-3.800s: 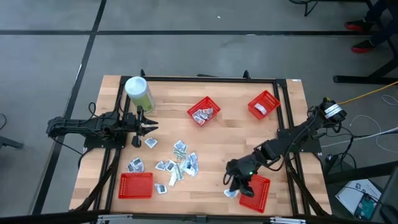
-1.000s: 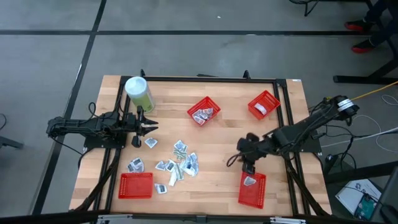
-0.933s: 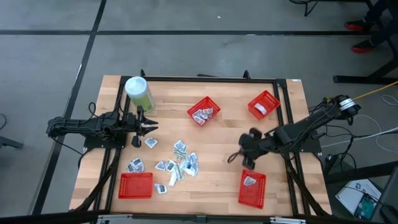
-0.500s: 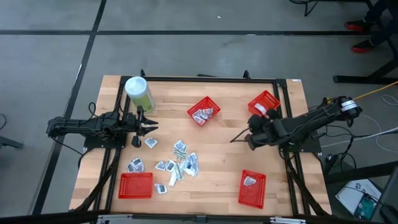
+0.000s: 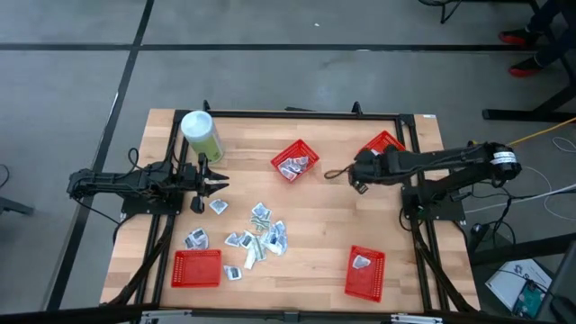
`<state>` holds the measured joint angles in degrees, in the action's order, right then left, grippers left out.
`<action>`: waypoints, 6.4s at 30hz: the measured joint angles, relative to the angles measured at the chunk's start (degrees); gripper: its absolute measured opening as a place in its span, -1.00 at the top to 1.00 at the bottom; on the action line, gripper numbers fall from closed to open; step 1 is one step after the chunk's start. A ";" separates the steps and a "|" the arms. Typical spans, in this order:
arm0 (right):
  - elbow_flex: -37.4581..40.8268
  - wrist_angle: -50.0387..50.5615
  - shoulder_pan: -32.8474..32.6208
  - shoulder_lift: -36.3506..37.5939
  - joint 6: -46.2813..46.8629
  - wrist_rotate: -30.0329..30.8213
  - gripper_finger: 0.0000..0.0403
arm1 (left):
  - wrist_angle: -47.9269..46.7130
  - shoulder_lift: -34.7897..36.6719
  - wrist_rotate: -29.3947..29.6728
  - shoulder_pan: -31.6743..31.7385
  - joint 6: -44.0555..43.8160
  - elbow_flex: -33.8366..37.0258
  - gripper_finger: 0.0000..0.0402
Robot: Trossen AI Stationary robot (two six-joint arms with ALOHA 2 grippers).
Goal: Pick & Place First Aid Supplies
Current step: Adjust the red container, then put the blue alcohol pad into the red container
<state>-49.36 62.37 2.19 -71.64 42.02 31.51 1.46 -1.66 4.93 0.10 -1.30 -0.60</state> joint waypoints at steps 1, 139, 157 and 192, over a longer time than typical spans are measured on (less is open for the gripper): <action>0.00 -0.65 1.12 0.00 -1.04 -1.08 0.42 | -0.01 0.01 -0.01 0.00 0.00 0.00 0.56; -23.54 -62.90 -23.22 -42.51 -28.64 -22.60 0.42 | 0.02 0.00 0.02 0.00 0.00 0.00 0.56; -23.54 -60.52 -23.71 -45.03 -21.11 -19.32 0.42 | -0.09 0.00 -0.01 0.00 0.00 0.00 0.56; -23.39 -51.35 -23.42 -42.54 -18.89 -20.84 0.98 | 0.04 -0.05 -0.03 0.00 0.00 -0.02 0.56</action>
<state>-72.75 11.02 -21.23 -114.17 23.14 10.67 1.50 -1.72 4.91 0.10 -1.30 -0.62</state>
